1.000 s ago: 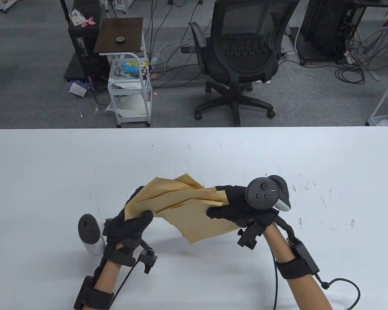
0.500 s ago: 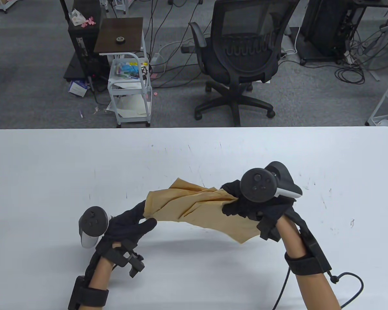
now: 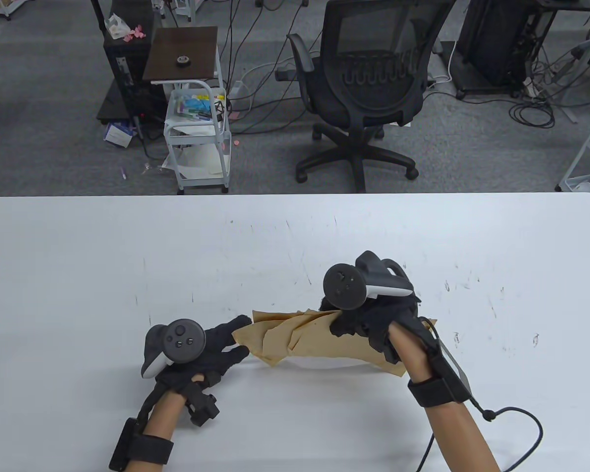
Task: Push scattered envelopes inward from both sides into a neat stack
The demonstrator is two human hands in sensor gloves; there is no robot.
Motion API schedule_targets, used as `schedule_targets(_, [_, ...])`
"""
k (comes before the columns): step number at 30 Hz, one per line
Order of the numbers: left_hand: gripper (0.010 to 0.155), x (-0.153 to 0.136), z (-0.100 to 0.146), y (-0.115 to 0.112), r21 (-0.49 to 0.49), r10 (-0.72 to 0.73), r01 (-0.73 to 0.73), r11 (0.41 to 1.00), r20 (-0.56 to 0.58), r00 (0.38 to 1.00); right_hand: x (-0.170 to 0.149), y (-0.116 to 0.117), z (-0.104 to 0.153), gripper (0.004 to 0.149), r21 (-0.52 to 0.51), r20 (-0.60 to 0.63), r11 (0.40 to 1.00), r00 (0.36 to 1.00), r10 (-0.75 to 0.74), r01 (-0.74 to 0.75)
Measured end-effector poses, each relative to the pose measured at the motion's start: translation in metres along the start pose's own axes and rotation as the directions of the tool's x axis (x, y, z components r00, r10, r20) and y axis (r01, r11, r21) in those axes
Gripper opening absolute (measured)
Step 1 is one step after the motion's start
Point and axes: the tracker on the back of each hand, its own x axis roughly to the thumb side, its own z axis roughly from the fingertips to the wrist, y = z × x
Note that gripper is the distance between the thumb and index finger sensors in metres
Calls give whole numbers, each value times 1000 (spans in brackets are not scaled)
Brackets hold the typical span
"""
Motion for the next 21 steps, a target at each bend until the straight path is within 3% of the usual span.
schedule_targets(1, [45,3,2,5,63,-5,4,998,15,1000,-1,1,0,43,13,-4,1000,1000,-14,14])
schedule_targets(3, [40,13,3,13,142,-58,52,988,38,998,-2,7,-3,47,56,-20,998,1000,-7,8])
schedule_targets(5, [40,28,4,19,98,-227,222,970,48,973,-1,16,-8,53,71,-32,997,998,47,-44])
schedule_targets(8, [40,43,6,12,91,-544,540,837,23,839,3,27,-14,62,80,-45,993,994,95,-91])
schedule_targets(10, [40,46,4,8,58,-595,594,802,2,803,5,28,-16,67,62,-42,992,993,111,-108])
schedule_targets(13, [40,44,2,4,38,-505,504,863,11,863,5,25,-15,69,24,-67,991,989,134,-132])
schedule_targets(15, [40,42,4,7,46,-512,512,858,-11,859,5,25,-14,68,13,-57,992,990,128,-127])
schedule_targets(18, [40,37,4,13,9,-495,496,868,-55,867,4,25,-10,51,-22,-54,990,989,138,-140])
schedule_targets(19, [40,35,4,14,37,-461,464,885,-75,884,6,25,-8,49,-43,-50,986,986,158,-160])
schedule_targets(21, [40,34,3,15,-8,-431,432,902,-94,898,12,27,-6,44,-71,-44,970,972,231,-233])
